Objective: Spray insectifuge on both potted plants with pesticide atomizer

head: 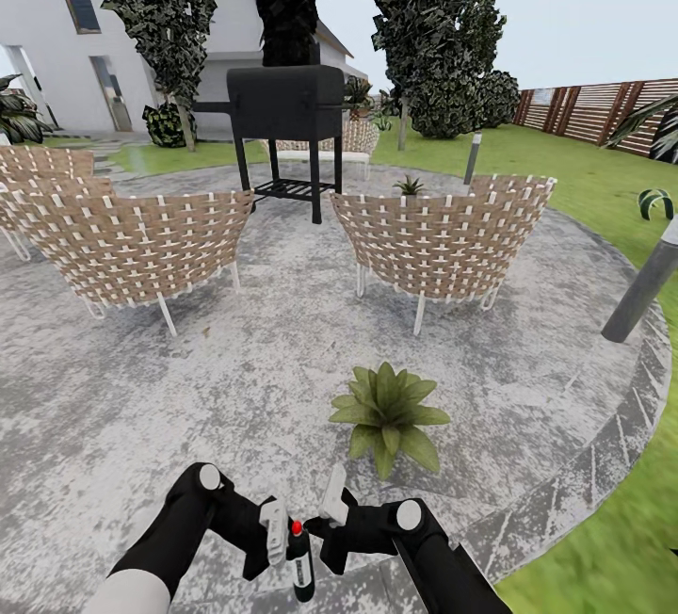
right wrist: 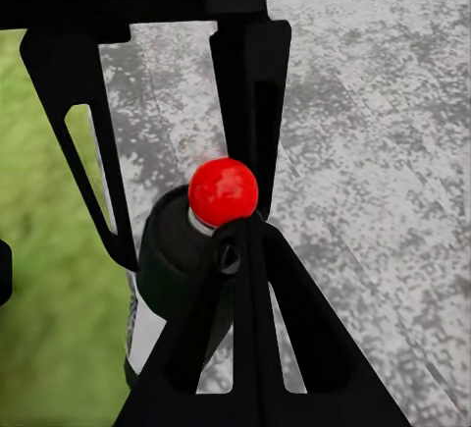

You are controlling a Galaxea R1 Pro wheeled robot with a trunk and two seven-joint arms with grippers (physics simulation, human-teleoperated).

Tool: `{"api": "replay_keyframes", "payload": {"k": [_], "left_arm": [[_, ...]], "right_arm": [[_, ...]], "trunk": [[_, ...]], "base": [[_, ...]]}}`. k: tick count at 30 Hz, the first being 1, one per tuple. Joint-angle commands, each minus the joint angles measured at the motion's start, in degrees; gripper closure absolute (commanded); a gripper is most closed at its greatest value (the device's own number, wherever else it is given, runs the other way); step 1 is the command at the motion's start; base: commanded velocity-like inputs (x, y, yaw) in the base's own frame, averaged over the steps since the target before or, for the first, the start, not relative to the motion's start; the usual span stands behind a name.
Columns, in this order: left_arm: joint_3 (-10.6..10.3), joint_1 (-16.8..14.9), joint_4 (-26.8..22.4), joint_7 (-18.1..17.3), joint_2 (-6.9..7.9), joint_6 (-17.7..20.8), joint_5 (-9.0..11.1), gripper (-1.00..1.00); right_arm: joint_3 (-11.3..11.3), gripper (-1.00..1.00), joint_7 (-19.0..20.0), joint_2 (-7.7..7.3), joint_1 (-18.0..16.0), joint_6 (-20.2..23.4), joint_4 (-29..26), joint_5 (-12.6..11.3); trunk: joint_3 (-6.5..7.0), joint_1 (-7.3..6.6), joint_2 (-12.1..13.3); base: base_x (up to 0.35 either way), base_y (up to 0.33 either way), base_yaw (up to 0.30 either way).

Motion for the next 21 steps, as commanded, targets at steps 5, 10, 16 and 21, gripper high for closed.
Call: {"api": "replay_keyframes", "payload": {"k": [5,10,16,21], "left_arm": [[0.28,-0.07,-0.11,-0.25,-0.36,-0.15,-0.34,1.0],[0.28,-0.07,-0.11,-0.25,-0.84,-0.14,-0.34,1.0],[0.28,-0.07,-0.11,-0.25,-0.9,-0.14,-0.34,1.0],[0.31,-0.07,-0.06,-0.25,-0.84,-0.12,-0.34,1.0]], "right_arm": [[-0.03,1.0,0.17,0.02,-0.02,-0.01,-0.08,0.37],[-0.03,1.0,0.17,0.02,-0.02,-0.01,-0.08,0.37],[-0.03,1.0,0.17,0.02,-0.02,-0.01,-0.08,0.37],[-0.03,1.0,0.17,0.02,-0.02,-0.01,-0.08,0.37]], "trunk": [[-0.05,-0.01,-0.02],[-0.05,-0.01,-0.02],[-0.05,-0.01,-0.02],[-0.05,-0.01,-0.02]], "base": [[0.0,0.0,0.0],[0.0,0.0,0.0],[0.0,0.0,0.0],[0.0,0.0,0.0]]}}
